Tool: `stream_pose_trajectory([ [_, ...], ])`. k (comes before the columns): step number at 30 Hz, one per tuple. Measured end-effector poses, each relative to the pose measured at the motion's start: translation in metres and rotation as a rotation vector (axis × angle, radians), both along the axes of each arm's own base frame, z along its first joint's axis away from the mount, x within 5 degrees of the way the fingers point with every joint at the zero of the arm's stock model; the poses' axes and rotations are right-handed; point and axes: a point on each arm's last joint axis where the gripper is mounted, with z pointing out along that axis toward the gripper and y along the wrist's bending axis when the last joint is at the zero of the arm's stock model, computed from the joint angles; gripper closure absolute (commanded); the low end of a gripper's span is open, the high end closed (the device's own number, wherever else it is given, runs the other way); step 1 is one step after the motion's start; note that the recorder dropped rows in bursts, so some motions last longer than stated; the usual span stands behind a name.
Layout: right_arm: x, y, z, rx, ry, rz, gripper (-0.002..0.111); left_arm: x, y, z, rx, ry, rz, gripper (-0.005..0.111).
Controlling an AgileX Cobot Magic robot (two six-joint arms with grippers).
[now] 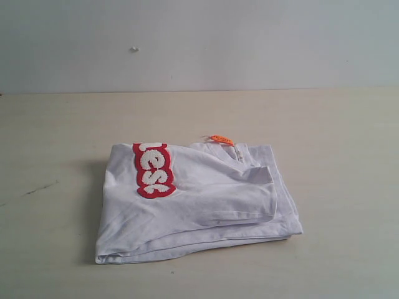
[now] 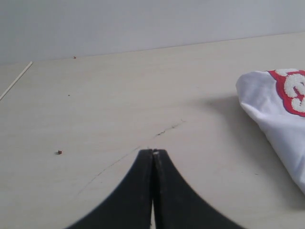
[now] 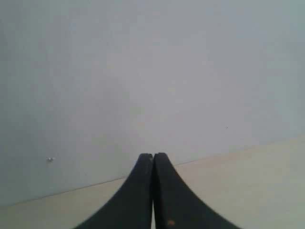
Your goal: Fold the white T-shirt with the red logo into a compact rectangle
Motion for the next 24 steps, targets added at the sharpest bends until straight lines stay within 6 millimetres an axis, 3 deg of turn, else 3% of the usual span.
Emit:
stream_pose_trajectory([
  [12,0.0,0.0,-0.007,-0.027,0.078,0.004,0.108,0.0,0.0,0.0,0.0,0.0,0.0,0.107],
  [24,-0.002,0.014,-0.022,-0.435,0.24,0.177,0.108,0.0,0.0,0.0,0.0,0.0,0.0,0.107],
])
